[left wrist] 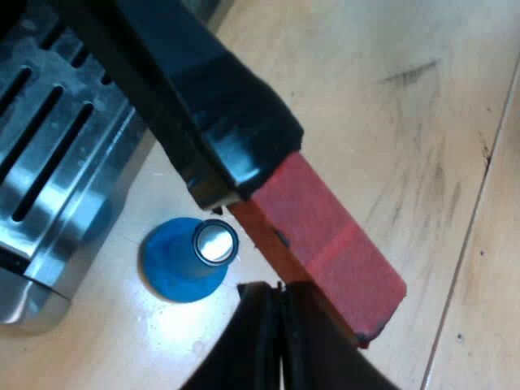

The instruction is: Put the handle in the coffee machine

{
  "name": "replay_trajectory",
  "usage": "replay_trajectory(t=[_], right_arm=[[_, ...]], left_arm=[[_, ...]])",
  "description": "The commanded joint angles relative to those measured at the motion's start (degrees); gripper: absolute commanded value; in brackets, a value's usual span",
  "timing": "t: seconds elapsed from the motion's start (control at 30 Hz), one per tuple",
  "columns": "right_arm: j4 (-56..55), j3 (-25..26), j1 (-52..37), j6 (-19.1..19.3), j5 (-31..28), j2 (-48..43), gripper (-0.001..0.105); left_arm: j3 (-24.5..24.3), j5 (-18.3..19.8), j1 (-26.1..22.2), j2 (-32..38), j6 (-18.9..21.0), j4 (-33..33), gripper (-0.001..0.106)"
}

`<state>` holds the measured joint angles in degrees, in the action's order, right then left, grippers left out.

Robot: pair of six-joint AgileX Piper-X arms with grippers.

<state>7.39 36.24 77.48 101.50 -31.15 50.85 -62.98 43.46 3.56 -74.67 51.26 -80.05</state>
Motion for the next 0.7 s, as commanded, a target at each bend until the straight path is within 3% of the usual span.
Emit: replay_trajectory(t=[0.03, 0.43, 0.53, 0.7], right_arm=[[0.0, 0.2, 0.1, 0.1, 0.2, -0.3, 0.022], [0.1, 0.2, 0.1, 0.0, 1.9, -0.3, 0.022], [0.1, 0.2, 0.1, 0.0, 1.9, -0.3, 0.022], [0.1, 0.2, 0.1, 0.0, 1.9, -0.3, 0.022]], left_arm=[[0.2, 1.5, 0.9, 1.4, 2.3, 1.1, 0.000], [0.2, -1.6, 1.2, 2.6, 6.0, 3.8, 0.000], [0.2, -1.8, 2.6, 2.6, 7.3, 4.6, 0.000], [0.2, -5.9, 7.5, 2.6, 10.1, 6.1, 0.000]])
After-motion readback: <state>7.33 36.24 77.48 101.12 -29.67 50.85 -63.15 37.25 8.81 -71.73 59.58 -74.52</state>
